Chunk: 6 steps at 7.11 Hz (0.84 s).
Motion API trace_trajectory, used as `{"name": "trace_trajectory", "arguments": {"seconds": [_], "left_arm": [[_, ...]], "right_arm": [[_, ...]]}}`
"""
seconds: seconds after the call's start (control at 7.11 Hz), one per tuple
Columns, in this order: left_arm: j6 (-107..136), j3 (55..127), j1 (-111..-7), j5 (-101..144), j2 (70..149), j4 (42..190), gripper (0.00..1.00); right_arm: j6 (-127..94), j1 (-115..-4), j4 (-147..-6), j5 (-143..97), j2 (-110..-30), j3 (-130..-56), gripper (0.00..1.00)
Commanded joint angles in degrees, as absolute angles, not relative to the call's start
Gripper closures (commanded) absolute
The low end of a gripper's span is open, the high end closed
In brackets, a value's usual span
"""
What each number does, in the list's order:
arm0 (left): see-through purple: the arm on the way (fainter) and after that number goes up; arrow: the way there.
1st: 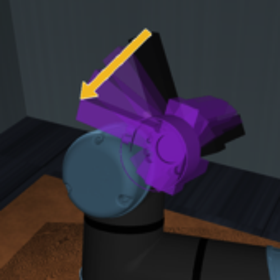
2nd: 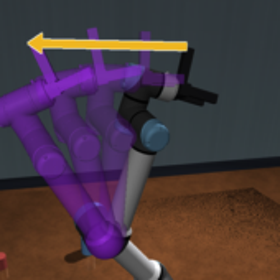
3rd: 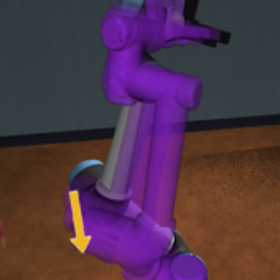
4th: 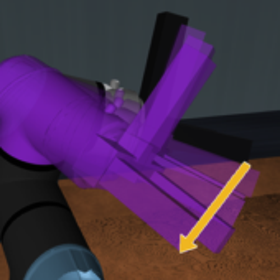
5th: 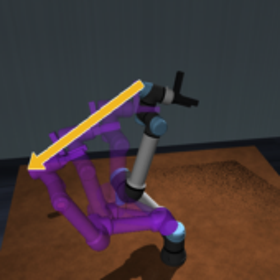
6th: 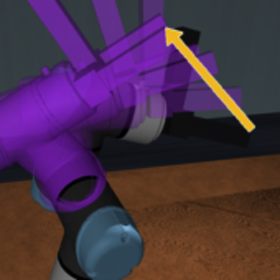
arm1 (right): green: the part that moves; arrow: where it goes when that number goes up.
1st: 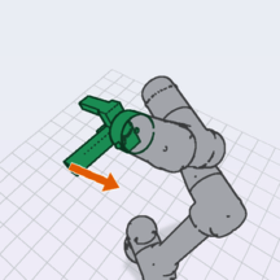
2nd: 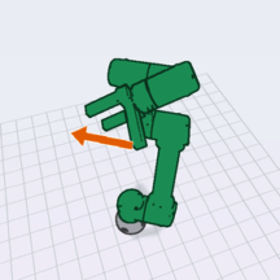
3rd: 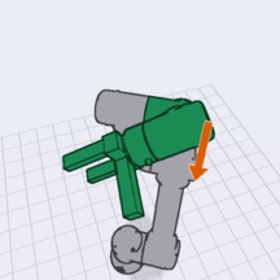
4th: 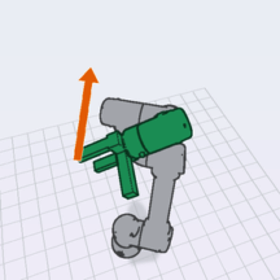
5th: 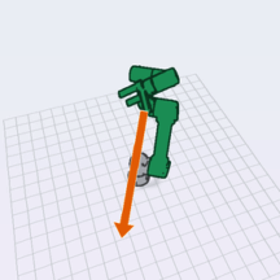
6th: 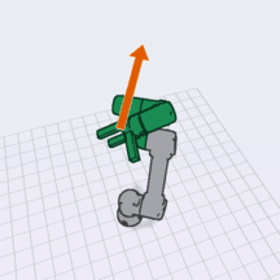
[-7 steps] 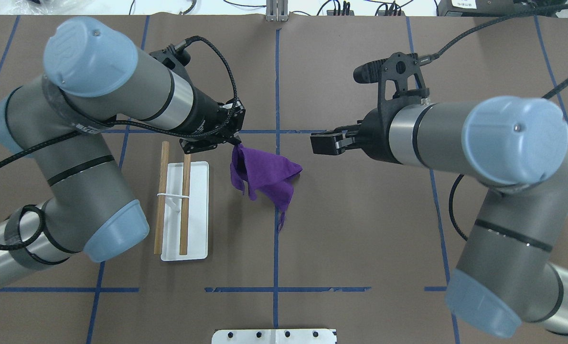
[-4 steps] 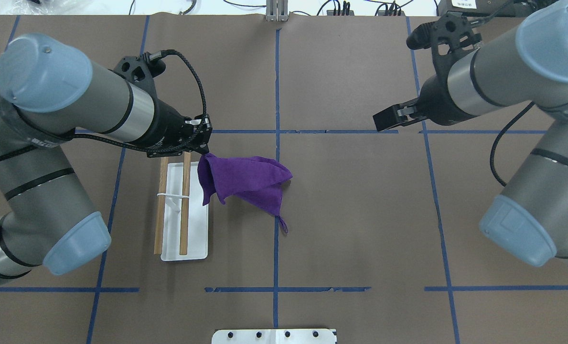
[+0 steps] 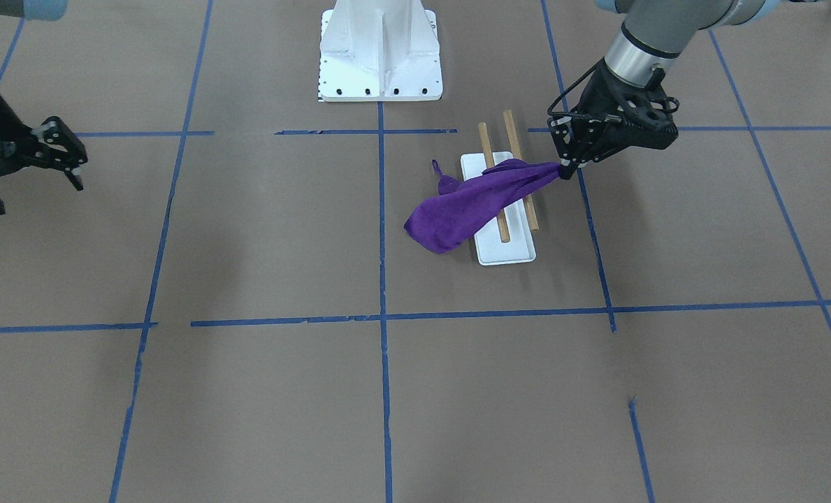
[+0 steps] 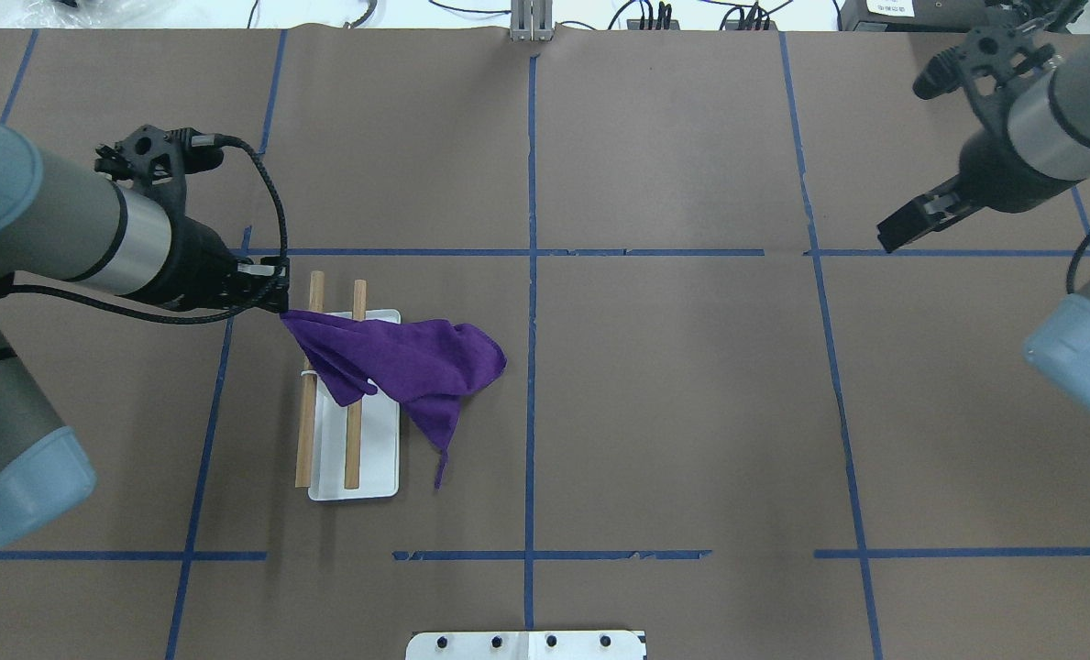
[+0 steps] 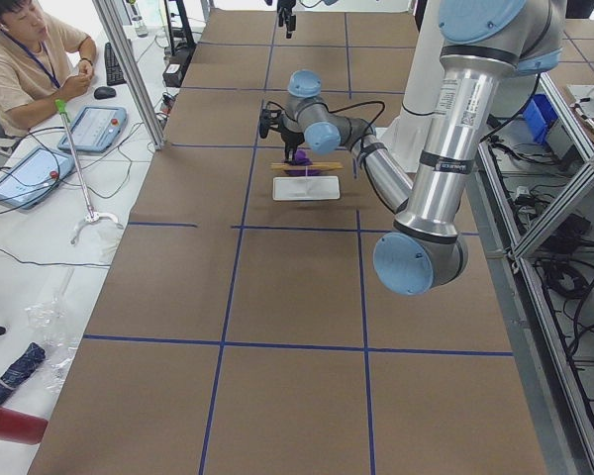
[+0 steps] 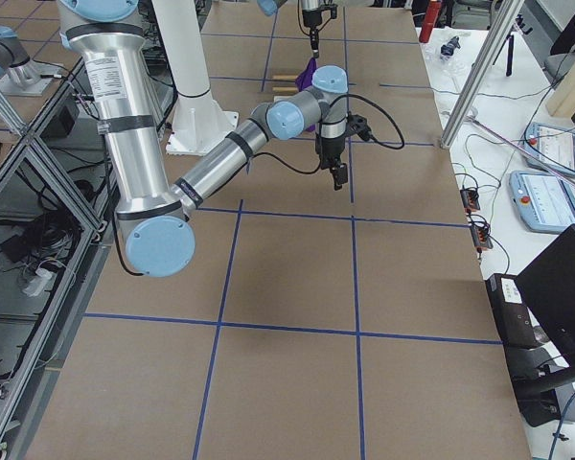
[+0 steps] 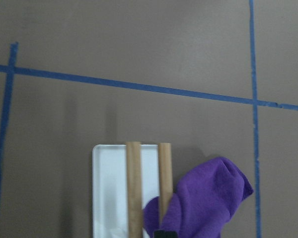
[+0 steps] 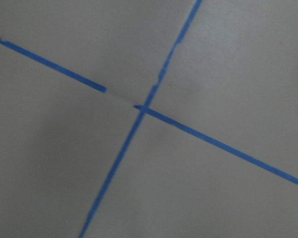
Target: Hang towel on rack
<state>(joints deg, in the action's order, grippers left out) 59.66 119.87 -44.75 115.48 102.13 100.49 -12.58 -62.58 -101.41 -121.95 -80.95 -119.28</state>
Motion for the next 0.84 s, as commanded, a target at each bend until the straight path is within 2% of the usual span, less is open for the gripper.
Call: {"name": "trace_trajectory", "arguments": {"seconds": [0.0,0.56,0.7], "left_arm": [[53.01,118.84,-45.62,115.49,96.87,105.35,1.0],[48.71,115.23,-46.14,115.14,96.15,107.22,1.0],[48.26,114.44,-46.58,115.14,96.15,108.18,0.95]], "right_arm": [[-2.58,-68.36,-101.34,-123.4,-87.25,-116.91,0.0],[4.81,-74.78,-101.34,-123.4,-89.47,-112.34,0.0],[5.53,-75.66,-101.34,-123.14,-89.65,-111.54,0.0]]}}
